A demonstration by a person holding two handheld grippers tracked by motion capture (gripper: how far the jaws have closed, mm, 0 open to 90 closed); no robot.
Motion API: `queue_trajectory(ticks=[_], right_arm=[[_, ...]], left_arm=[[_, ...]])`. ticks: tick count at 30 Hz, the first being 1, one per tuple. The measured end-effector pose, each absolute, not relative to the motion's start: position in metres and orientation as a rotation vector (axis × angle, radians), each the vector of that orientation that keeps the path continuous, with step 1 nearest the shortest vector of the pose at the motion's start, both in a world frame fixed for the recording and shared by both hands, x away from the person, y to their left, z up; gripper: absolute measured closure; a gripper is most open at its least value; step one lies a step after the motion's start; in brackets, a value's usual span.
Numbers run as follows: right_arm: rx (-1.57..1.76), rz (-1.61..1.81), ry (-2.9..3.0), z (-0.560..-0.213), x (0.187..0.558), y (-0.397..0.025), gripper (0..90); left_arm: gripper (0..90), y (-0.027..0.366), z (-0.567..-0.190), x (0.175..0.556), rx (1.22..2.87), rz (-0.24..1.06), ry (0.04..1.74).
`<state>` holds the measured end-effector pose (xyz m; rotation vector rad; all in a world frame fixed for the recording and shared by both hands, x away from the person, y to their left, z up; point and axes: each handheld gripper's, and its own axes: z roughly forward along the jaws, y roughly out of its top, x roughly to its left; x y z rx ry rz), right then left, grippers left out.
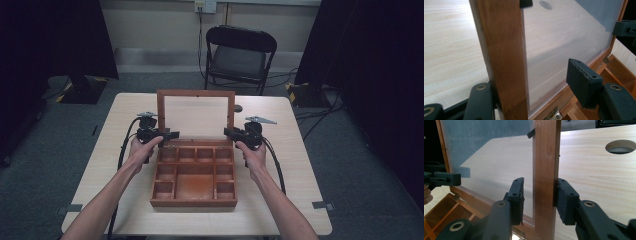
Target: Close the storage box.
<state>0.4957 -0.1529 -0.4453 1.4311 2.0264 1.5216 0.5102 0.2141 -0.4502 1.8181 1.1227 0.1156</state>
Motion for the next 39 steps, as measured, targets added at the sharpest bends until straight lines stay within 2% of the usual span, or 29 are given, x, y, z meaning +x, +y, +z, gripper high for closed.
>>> queue_trajectory(ticks=[6,13,19,20,22,25,27,32,39], right_arm=[[1.418,1.533,2.018,-0.442,0.494,-0.155,63.8],[1.411,1.541,2.029,-0.441,0.493,-0.155,61.9],[1.412,1.575,2.078,-0.437,0.494,-0.150,40.9],[1.412,1.575,2.078,-0.437,0.494,-0.150,40.9],[1.396,1.591,2.082,-0.432,0.495,-0.148,33.8],[1.384,1.628,2.051,-0.421,0.496,-0.145,31.0],[1.375,1.630,2.047,-0.420,0.497,-0.144,32.1],[1.363,1.566,2.025,-0.416,0.495,-0.146,53.6],[1.352,1.567,2.031,-0.412,0.488,-0.149,54.3]], left_arm=[[38.1,0.216,-0.447,0.510,1.804,0.130,1.124],[39.7,0.217,-0.442,0.507,1.803,0.149,1.088],[42.8,0.220,-0.436,0.504,1.793,0.150,1.062],[43.4,0.220,-0.436,0.504,1.793,0.150,1.062],[44.0,0.221,-0.432,0.503,1.780,0.156,1.050],[46.9,0.225,-0.424,0.500,1.734,0.155,1.030],[47.5,0.226,-0.420,0.498,1.736,0.163,1.022],[49.2,0.228,-0.415,0.494,1.742,0.156,1.009],[48.0,0.227,-0.407,0.491,1.751,0.154,0.992]])
